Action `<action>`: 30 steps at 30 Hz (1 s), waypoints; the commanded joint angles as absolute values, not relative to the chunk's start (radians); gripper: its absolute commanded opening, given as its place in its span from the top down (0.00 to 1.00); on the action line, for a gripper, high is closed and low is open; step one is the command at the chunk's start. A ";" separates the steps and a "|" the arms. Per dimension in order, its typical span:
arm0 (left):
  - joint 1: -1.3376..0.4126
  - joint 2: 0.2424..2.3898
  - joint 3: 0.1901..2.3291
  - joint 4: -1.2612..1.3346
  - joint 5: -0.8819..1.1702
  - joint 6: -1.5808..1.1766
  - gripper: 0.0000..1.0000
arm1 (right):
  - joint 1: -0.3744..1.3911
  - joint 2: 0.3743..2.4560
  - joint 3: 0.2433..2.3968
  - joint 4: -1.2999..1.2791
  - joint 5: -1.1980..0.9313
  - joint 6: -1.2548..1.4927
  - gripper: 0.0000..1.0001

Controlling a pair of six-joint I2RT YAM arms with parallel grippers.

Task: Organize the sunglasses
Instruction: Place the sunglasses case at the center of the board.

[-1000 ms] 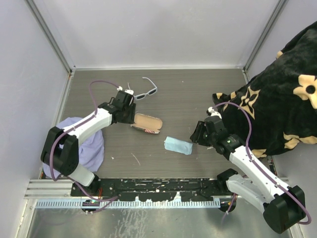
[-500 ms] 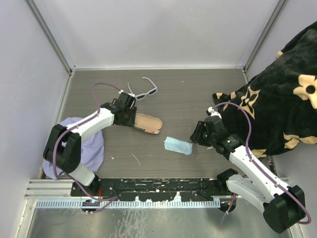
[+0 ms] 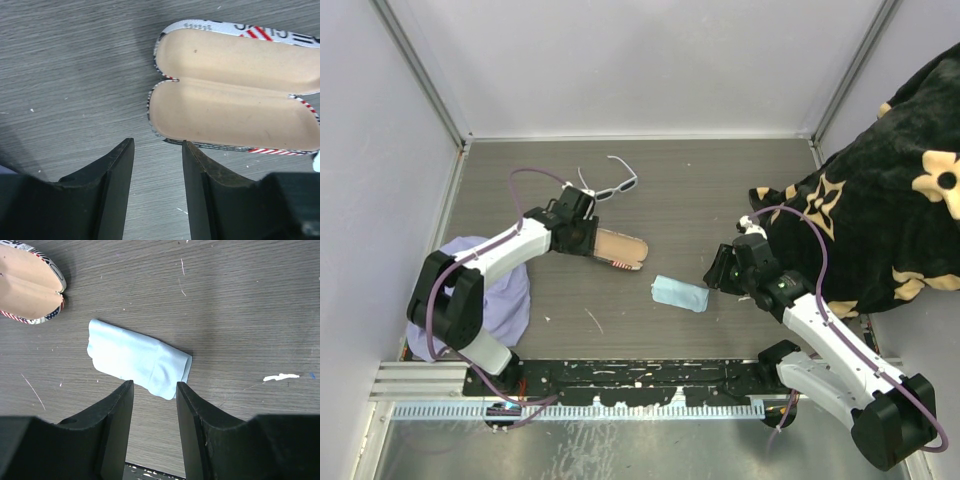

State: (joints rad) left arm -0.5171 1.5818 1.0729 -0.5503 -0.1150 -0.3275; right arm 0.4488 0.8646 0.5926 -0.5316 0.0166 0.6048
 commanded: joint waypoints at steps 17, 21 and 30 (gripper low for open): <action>-0.520 1.660 1.150 -0.545 -0.169 -0.341 0.58 | 0.449 0.860 0.595 -0.498 0.011 0.606 0.54; -0.520 1.659 1.139 -0.550 -0.182 -0.337 0.59 | 0.449 0.862 0.595 -0.497 0.011 0.607 0.54; -0.524 1.633 1.113 -0.550 -0.167 -0.331 0.61 | 0.448 0.860 0.595 -0.496 0.006 0.609 0.54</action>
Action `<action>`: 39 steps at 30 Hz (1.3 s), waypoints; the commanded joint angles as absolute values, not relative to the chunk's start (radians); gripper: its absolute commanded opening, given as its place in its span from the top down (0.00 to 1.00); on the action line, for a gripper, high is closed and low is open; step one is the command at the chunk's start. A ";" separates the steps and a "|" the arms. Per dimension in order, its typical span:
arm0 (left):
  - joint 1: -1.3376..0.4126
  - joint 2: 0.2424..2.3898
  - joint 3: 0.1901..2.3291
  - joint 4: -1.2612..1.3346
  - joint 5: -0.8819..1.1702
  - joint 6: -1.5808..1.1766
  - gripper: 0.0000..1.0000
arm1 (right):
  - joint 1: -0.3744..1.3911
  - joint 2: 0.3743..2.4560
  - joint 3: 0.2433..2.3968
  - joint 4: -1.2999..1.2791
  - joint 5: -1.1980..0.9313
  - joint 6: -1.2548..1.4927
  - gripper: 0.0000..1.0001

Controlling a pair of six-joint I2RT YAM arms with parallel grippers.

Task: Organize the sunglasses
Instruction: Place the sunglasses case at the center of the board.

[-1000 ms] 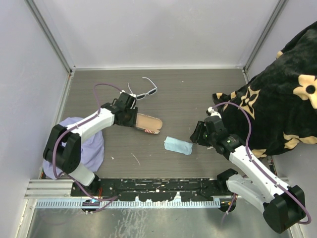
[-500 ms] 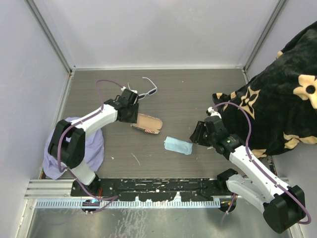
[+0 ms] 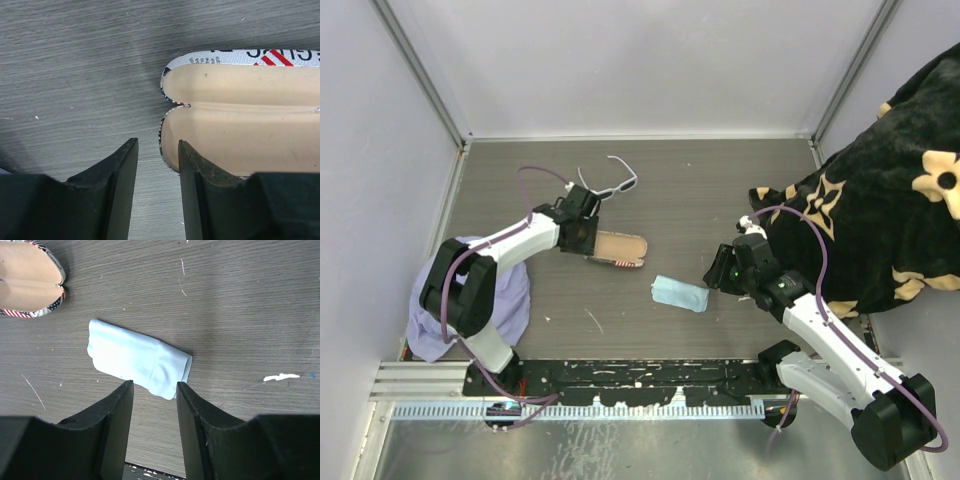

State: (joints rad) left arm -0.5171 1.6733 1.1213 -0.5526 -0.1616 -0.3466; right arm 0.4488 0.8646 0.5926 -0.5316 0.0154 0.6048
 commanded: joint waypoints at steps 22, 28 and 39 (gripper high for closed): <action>-0.529 1.604 1.111 -0.565 -0.144 -0.331 0.64 | 0.448 0.857 0.594 -0.496 0.006 0.611 0.54; -0.532 1.605 1.104 -0.568 -0.137 -0.330 0.65 | 0.449 0.853 0.595 -0.497 0.006 0.611 0.54; -0.538 1.586 1.094 -0.572 -0.124 -0.334 0.70 | 0.448 0.862 0.602 -0.496 0.006 0.609 0.54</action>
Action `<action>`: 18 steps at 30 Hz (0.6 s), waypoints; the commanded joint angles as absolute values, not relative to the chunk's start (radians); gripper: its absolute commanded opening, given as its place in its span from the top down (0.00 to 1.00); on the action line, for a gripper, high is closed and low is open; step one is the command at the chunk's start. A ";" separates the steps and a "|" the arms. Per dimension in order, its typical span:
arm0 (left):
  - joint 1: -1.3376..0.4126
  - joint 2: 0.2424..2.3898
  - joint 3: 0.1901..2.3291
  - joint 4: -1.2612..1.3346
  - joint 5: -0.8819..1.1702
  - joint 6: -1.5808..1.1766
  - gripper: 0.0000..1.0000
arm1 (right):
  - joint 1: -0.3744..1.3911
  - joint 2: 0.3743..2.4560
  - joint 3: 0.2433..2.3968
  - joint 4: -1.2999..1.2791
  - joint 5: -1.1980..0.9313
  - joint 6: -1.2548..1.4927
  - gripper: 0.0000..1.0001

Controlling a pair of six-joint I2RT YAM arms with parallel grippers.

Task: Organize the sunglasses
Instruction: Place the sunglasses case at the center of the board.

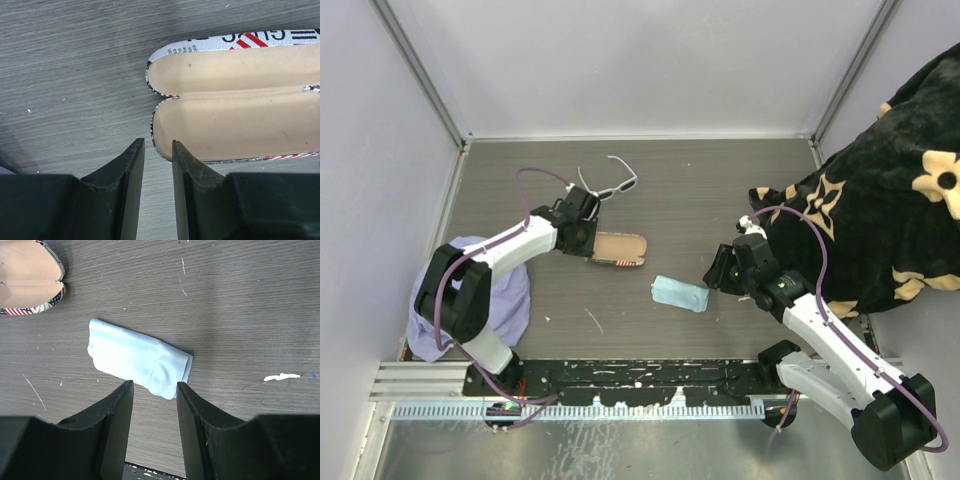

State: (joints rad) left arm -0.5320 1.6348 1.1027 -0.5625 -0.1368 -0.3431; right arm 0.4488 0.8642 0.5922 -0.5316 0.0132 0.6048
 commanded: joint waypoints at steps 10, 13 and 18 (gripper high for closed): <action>-0.542 1.572 1.083 -0.573 -0.134 -0.338 0.69 | 0.449 0.865 0.602 -0.493 0.005 0.609 0.54; -0.541 1.565 1.112 -0.585 -0.149 -0.336 0.67 | 0.449 0.866 0.601 -0.490 0.008 0.609 0.54; -0.541 1.521 1.195 -0.607 -0.190 -0.329 0.62 | 0.448 0.879 0.592 -0.483 0.035 0.613 0.54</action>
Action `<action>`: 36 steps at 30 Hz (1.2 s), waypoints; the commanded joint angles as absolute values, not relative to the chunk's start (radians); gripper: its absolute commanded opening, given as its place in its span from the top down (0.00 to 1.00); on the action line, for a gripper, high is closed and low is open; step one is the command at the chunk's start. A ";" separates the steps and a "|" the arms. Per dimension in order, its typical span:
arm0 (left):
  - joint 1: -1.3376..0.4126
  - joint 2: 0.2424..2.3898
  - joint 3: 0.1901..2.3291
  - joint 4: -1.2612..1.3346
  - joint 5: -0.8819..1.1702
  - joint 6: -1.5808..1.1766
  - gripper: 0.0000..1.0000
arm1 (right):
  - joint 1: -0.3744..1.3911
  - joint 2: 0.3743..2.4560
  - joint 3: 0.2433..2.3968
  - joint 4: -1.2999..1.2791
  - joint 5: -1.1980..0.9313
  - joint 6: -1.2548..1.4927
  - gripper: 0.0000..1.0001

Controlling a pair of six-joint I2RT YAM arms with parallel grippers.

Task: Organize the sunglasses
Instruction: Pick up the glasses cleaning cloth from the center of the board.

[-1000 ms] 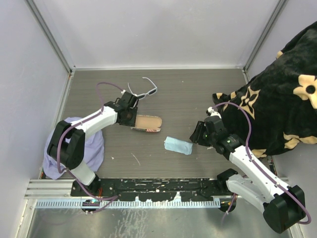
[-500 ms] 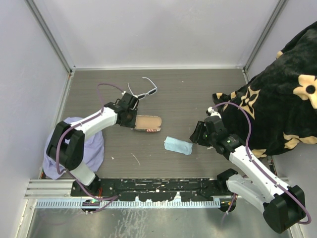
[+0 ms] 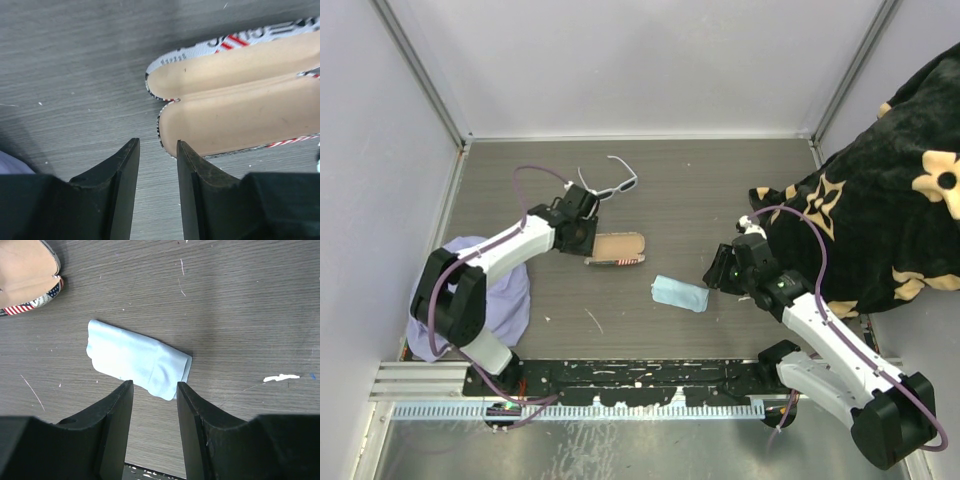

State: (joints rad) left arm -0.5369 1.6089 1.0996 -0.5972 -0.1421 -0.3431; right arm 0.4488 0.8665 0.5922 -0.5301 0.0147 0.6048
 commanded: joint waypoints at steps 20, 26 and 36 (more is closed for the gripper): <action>-0.820 1.358 1.114 -0.268 -0.177 -0.383 0.36 | 0.448 0.939 0.515 -0.418 0.057 0.651 0.47; -0.806 1.318 1.180 -0.373 -0.376 -0.287 0.02 | 0.449 0.913 0.514 -0.417 0.063 0.650 0.47; -0.644 1.386 1.330 -0.739 -0.241 -0.363 0.02 | 0.448 0.915 0.523 -0.417 0.057 0.649 0.47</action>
